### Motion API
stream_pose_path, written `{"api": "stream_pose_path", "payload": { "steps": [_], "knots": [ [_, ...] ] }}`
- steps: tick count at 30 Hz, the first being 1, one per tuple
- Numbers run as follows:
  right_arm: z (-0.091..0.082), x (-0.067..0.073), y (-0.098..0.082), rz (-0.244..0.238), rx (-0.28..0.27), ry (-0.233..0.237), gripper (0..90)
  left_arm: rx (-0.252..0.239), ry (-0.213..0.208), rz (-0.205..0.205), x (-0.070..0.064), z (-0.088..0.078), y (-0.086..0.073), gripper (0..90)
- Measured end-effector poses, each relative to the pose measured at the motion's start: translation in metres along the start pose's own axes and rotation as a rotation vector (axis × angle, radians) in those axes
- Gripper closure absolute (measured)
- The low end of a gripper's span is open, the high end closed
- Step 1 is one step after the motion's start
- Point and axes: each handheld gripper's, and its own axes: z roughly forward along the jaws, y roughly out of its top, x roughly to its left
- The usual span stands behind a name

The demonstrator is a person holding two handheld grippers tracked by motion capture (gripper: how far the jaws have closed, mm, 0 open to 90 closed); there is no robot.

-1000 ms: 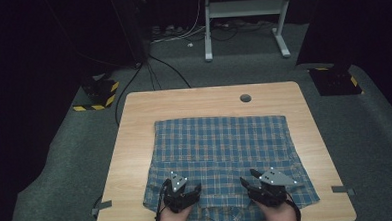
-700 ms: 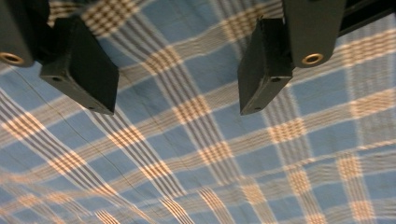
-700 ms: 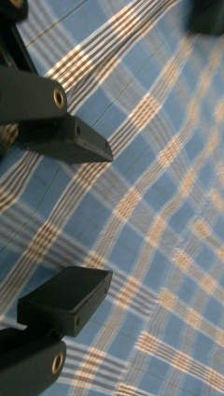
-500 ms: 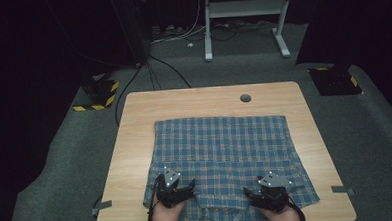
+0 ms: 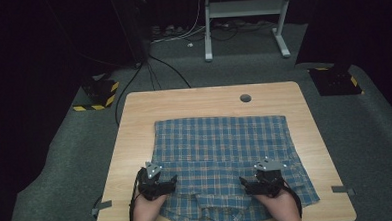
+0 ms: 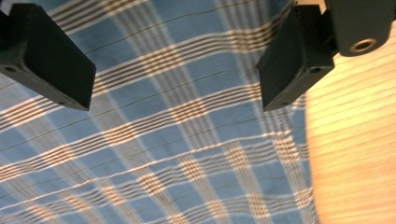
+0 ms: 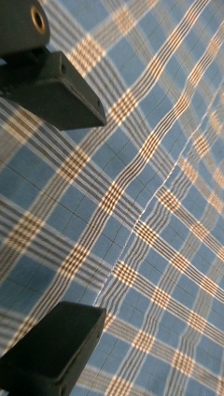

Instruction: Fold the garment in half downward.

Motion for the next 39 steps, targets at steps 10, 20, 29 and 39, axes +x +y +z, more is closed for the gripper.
{"api": "stream_pose_path", "payload": {
  "steps": [10,20,29,39],
  "knots": [
    [0.017,-0.004,-0.008,-0.002,0.082,-0.002,2.1,0.051,0.008,0.034,-0.005,0.008,0.001,4.4],
    [-0.001,-0.022,-0.023,0.011,0.097,-0.014,2.3,0.063,-0.036,0.067,-0.026,0.013,0.006,5.0],
    [-0.016,-0.043,-0.035,0.023,0.106,-0.027,2.3,0.066,-0.072,0.098,-0.056,0.021,0.014,4.5],
    [-0.03,-0.062,-0.047,0.045,0.104,-0.048,2.2,0.057,-0.102,0.121,-0.081,0.028,0.019,4.0]
  ]
}}
